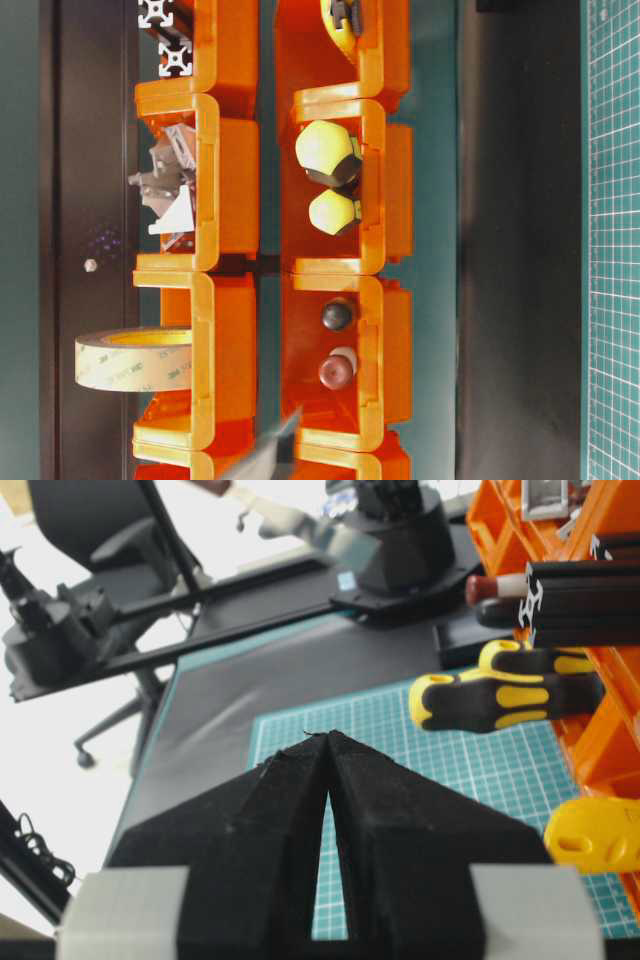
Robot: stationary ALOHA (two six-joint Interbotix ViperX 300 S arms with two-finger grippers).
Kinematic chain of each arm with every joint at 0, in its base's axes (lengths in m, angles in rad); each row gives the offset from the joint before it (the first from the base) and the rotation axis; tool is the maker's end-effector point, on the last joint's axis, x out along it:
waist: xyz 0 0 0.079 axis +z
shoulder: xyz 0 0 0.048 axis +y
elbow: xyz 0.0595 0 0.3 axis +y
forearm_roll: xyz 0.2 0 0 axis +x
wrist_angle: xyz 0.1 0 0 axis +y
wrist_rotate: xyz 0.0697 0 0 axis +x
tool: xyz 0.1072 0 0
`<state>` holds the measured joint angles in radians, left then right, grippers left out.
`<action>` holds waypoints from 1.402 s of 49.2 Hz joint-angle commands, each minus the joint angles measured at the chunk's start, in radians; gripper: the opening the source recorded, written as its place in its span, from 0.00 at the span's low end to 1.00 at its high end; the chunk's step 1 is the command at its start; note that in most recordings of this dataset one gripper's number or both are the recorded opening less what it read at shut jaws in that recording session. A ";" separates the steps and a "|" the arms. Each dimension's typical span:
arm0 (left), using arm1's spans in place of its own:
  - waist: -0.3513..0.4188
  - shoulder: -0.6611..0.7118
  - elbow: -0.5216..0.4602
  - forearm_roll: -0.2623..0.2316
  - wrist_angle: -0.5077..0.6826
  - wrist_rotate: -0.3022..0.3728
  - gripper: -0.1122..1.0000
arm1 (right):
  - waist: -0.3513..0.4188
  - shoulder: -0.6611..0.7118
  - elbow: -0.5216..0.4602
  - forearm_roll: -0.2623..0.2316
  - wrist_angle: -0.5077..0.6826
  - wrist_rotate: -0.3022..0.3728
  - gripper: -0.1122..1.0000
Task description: Pick scraper from container rack with left arm.
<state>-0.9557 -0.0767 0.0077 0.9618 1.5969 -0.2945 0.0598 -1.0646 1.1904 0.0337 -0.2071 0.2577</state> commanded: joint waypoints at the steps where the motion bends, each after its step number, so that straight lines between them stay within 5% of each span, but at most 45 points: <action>1: 0.025 0.011 -0.018 0.005 -0.109 0.000 0.28 | 0.002 -0.002 -0.031 0.003 0.008 0.002 0.10; 29: 0.396 0.060 0.322 0.005 -0.750 0.048 0.28 | -0.021 -0.043 -0.051 0.003 0.055 0.005 0.10; 46: 0.532 0.114 0.339 0.005 -0.841 0.055 0.28 | -0.028 -0.044 -0.051 0.003 0.058 0.020 0.10; 69: 0.551 0.132 0.360 0.005 -0.893 0.037 0.28 | -0.028 -0.051 -0.052 0.005 0.077 0.023 0.10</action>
<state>-0.4142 0.0690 0.3728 0.9618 0.7179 -0.2500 0.0337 -1.1198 1.1704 0.0353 -0.1289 0.2792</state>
